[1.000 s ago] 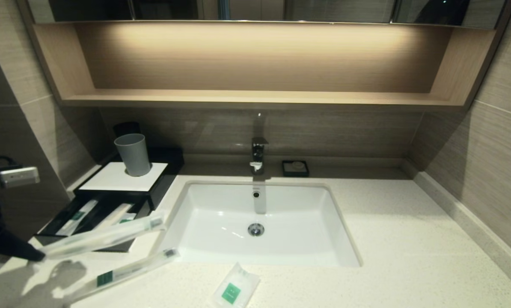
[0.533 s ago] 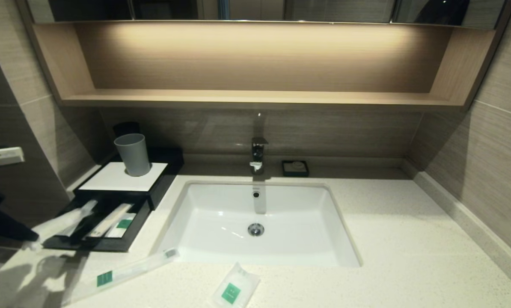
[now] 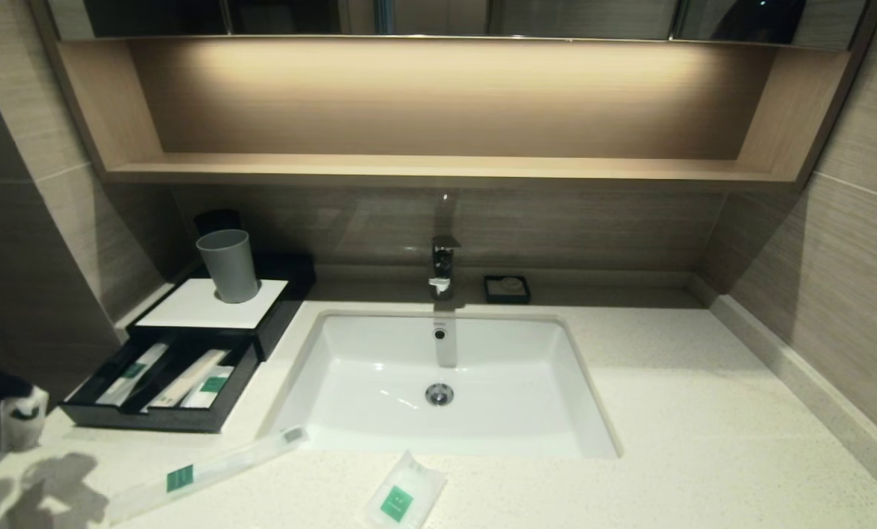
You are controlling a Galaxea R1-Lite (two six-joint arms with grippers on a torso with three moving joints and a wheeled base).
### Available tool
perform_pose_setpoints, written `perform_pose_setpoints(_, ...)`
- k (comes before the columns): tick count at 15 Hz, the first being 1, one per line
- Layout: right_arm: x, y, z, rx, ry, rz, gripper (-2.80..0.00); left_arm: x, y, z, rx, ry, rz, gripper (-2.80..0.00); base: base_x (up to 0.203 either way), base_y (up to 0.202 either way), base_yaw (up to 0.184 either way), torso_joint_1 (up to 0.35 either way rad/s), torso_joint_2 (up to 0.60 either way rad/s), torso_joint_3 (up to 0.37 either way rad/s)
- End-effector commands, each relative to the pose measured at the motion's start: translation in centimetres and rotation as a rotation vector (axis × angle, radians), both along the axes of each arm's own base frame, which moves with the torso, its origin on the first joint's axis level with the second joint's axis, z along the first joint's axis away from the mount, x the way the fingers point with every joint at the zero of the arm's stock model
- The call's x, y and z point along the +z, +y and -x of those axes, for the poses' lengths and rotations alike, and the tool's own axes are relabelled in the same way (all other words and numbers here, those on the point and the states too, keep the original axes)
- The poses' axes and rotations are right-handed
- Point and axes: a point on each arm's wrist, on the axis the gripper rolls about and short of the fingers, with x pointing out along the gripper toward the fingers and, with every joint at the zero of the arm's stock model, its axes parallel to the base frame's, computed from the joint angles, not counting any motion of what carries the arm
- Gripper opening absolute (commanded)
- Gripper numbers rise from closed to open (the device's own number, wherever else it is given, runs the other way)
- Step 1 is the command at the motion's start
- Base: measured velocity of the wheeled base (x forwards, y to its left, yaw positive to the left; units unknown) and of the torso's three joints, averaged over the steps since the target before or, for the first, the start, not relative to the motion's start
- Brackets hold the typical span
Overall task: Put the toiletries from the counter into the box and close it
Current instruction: Place the bathroom toiletry into the drawer
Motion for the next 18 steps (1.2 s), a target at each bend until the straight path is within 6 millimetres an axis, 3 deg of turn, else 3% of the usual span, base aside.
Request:
perform_pose_setpoints(1, 0.0, 0.0, 0.0, 0.0, 0.001, 0.0, -2.8, -0.4, 0.4, -0.6, -0.007, -0.012, 0.026, -2.8, 0.0, 0.0, 0.0, 0.0, 0.0, 0.0)
perform_pose_setpoints(8, 0.0, 0.0, 0.0, 0.0, 0.001, 0.0, -2.8, 1.0, 0.8, -2.1, -0.043, -0.123, 0.044, -2.8, 0.0, 0.0, 0.0, 0.0, 0.0, 0.0)
perform_pose_setpoints(18, 0.0, 0.0, 0.0, 0.0, 0.001, 0.0, -2.8, 0.1, 0.8, -7.2, -0.157, -0.175, 0.145, -2.8, 0.0, 0.0, 0.0, 0.0, 0.0, 0.0)
